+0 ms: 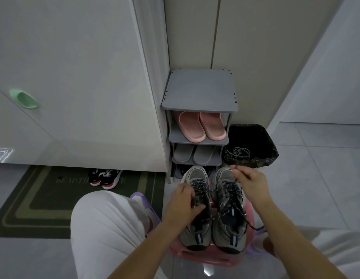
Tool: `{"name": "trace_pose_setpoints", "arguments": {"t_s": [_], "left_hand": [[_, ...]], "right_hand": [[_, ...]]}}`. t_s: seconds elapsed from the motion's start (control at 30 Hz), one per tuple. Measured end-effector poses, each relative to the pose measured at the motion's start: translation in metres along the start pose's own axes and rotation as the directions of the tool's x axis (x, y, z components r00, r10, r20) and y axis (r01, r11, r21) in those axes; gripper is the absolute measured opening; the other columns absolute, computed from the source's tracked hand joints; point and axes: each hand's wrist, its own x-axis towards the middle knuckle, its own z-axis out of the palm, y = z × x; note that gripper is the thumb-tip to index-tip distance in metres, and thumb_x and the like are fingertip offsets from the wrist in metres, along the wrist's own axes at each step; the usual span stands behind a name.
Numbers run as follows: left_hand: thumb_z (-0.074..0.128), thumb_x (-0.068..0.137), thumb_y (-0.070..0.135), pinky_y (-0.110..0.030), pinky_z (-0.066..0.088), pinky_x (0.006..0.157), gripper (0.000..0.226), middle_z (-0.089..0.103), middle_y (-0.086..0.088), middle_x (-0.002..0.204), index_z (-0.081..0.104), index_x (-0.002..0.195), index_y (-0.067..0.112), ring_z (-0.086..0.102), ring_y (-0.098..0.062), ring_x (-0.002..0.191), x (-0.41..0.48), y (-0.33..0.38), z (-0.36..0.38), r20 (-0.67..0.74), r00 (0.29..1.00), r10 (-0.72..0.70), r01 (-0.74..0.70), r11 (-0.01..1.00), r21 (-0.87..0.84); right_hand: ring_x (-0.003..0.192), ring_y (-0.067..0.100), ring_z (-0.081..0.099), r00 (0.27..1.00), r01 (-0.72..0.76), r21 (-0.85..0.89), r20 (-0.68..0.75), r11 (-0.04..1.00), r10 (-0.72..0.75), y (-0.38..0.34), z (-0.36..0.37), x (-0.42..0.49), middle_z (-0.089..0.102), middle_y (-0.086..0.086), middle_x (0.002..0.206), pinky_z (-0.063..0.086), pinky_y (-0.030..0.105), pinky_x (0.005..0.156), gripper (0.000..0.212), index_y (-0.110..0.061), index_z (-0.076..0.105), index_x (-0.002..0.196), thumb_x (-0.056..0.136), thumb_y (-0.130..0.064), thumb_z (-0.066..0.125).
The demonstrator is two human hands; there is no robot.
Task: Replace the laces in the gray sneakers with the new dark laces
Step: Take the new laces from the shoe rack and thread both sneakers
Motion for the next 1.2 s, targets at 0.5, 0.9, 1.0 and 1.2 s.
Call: {"name": "trace_pose_setpoints", "arguments": {"t_s": [0.5, 0.9, 1.0, 1.2], "left_hand": [[0.044, 0.097, 0.021, -0.027, 0.046, 0.08, 0.023, 0.065, 0.004, 0.107, 0.063, 0.109, 0.021, 0.06, -0.013, 0.095, 0.002, -0.019, -0.007, -0.138, 0.989, 0.05, -0.05, 0.999, 0.003], [0.052, 0.091, 0.02, -0.026, 0.024, 0.109, 0.024, 0.04, -0.003, 0.142, 0.066, 0.11, 0.018, 0.031, -0.02, 0.133, 0.01, -0.003, 0.011, -0.015, 0.996, 0.09, -0.09, 0.996, -0.019], [0.056, 0.089, 0.023, -0.027, 0.022, 0.11, 0.025, 0.04, -0.004, 0.144, 0.068, 0.111, 0.02, 0.032, -0.022, 0.133, 0.013, 0.002, 0.016, -0.016, 0.999, 0.041, -0.041, 0.999, -0.027], [0.061, 0.087, 0.021, -0.018, 0.019, 0.107, 0.027, 0.036, -0.004, 0.145, 0.068, 0.113, 0.018, 0.029, -0.018, 0.135, 0.01, 0.006, 0.02, -0.036, 0.999, -0.006, 0.002, 0.995, -0.105]], "right_hand": [[0.112, 0.01, 0.043, 0.86, 0.506, -0.743, 0.474, 0.438, -0.191, 0.026, 0.022, -0.008, 0.06, -0.017, 0.106, 0.022, 0.025, 0.093, 0.012, -0.033, 0.06, 0.098, 0.091, -0.037, 0.051], [0.112, 0.013, 0.047, 0.894, 0.446, -0.773, 0.412, 0.451, -0.179, 0.023, 0.032, -0.011, 0.062, -0.012, 0.106, 0.028, 0.029, 0.092, 0.013, -0.032, 0.061, 0.097, 0.09, -0.035, 0.05], [0.11, 0.013, 0.048, 0.908, 0.41, -0.739, 0.387, 0.535, -0.161, 0.022, 0.035, -0.012, 0.061, -0.013, 0.099, 0.03, 0.031, 0.093, 0.009, -0.031, 0.062, 0.092, 0.089, -0.033, 0.054], [0.102, 0.015, 0.053, 0.932, 0.324, -0.654, 0.346, 0.683, -0.11, 0.02, 0.039, -0.016, 0.057, -0.016, 0.088, 0.039, 0.033, 0.093, 0.008, -0.027, 0.063, 0.088, 0.088, -0.025, 0.056]]}}
